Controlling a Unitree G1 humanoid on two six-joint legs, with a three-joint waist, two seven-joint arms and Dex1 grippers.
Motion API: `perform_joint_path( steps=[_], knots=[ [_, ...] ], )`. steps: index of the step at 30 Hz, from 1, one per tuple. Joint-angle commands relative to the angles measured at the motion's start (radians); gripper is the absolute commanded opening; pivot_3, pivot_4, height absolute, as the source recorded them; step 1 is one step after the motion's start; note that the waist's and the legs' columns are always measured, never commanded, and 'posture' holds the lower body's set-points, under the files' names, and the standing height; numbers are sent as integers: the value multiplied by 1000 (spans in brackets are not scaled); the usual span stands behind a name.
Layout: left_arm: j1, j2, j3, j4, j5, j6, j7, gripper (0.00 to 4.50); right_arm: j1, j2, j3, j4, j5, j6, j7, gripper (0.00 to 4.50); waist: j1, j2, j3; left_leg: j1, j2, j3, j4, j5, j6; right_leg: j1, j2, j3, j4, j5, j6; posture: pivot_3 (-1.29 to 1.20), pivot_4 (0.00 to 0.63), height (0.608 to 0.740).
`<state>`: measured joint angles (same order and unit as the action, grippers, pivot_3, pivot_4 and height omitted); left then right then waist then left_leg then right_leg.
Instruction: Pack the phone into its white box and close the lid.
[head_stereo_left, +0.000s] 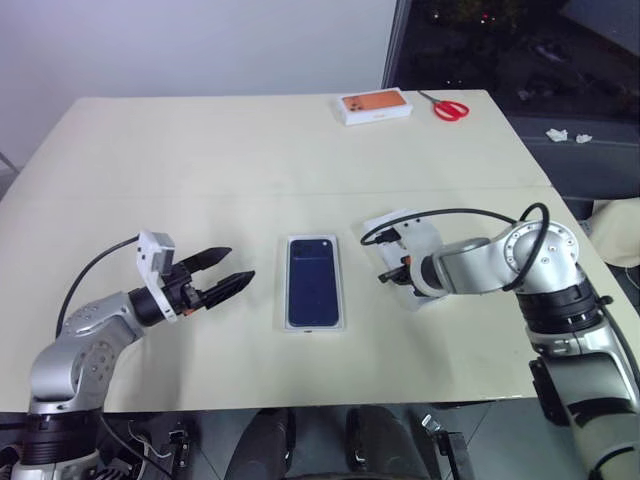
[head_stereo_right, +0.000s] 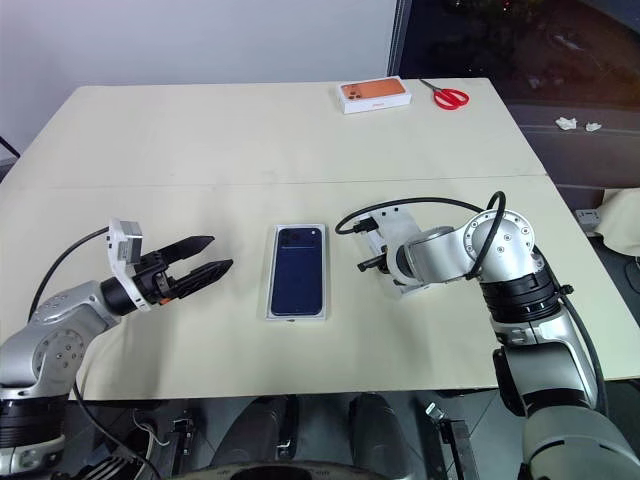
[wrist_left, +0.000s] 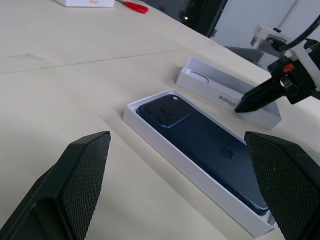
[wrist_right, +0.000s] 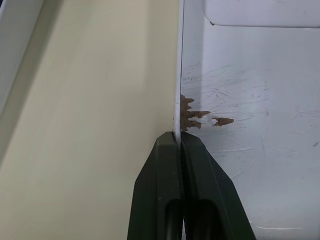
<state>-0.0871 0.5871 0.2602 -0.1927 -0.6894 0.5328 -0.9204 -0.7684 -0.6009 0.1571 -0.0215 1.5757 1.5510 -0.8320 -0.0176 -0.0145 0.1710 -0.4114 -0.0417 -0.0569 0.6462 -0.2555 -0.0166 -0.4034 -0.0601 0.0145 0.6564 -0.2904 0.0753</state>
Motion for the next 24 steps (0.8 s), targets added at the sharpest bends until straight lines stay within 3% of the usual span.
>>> perform_joint_path(
  steps=[1,6,9,11,15,20,24],
  knots=[
    [-22,15,29,-12,-26,-4,-5,4500,-38,40,-61,-15,16,-76,46,49,-1,0,0,0,0,0,0,0,0,0,0,0,0,0,0,0,150,740],
    [-41,22,28,2,-20,-6,-11,4500,-58,89,-141,15,27,-179,115,49,0,0,0,0,1,0,0,0,0,0,1,0,0,0,0,0,150,740],
    [-53,28,29,10,-21,-4,-13,4500,-126,128,-193,41,14,-244,283,49,-1,0,0,0,1,1,0,0,0,0,1,0,0,0,0,0,150,740],
    [-62,32,34,21,-22,-10,-14,4500,-137,168,-240,78,95,-288,333,49,-3,1,0,0,1,1,0,0,0,-1,2,0,0,0,0,0,150,740],
    [-82,36,49,43,-18,-26,-13,4500,-154,190,-269,89,83,-313,463,49,1,1,1,0,3,0,-1,0,0,-1,4,0,0,0,0,0,150,740],
    [-123,43,87,71,-37,-11,-4,4500,-74,261,-333,110,243,-367,587,49,1,1,1,0,3,1,0,0,1,0,3,0,0,0,0,0,150,740],
    [-131,53,115,71,-47,-8,5,4500,-21,433,-353,119,380,-469,560,49,-6,1,1,0,3,0,0,0,1,-1,3,1,0,0,0,0,150,740]
  ],
)
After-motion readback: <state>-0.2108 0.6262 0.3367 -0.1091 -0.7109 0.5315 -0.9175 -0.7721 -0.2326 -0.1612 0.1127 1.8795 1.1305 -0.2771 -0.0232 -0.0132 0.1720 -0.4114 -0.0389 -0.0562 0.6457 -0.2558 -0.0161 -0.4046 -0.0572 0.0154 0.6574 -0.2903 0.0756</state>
